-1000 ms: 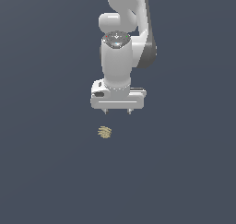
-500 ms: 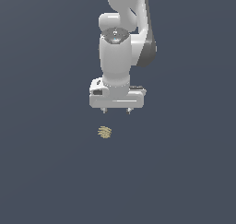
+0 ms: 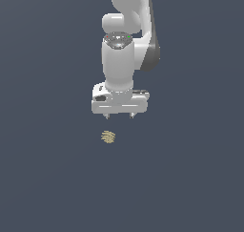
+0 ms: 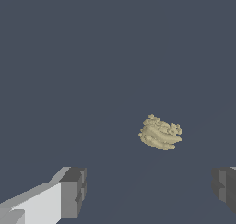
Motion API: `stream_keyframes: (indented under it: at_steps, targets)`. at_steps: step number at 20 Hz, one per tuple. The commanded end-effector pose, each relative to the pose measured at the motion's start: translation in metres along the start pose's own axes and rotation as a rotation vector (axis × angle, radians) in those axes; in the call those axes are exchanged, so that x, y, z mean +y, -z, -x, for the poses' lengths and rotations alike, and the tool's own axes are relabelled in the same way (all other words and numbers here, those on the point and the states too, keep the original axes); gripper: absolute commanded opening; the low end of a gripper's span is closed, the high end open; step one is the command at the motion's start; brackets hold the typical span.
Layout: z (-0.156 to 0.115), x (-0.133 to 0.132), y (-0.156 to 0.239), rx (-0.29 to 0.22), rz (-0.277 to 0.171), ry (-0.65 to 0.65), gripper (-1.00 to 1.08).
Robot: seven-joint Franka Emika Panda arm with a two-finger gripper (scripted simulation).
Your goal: Pick up the object and move it to a goal position.
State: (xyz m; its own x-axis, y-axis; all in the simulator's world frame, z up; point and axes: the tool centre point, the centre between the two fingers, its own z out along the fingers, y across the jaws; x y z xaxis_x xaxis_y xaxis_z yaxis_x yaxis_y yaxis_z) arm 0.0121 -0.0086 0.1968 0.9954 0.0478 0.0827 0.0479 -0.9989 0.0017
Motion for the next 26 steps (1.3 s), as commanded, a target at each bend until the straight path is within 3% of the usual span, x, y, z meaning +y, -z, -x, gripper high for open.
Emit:
stream_keyframes:
  at_steps: [1,26]
  targets:
    - [0.000,0.002,-0.003,-0.003,0.001,0.035,1.00]
    - [-0.001,0.032,-0.056,-0.051,-0.004,0.639,1.00]
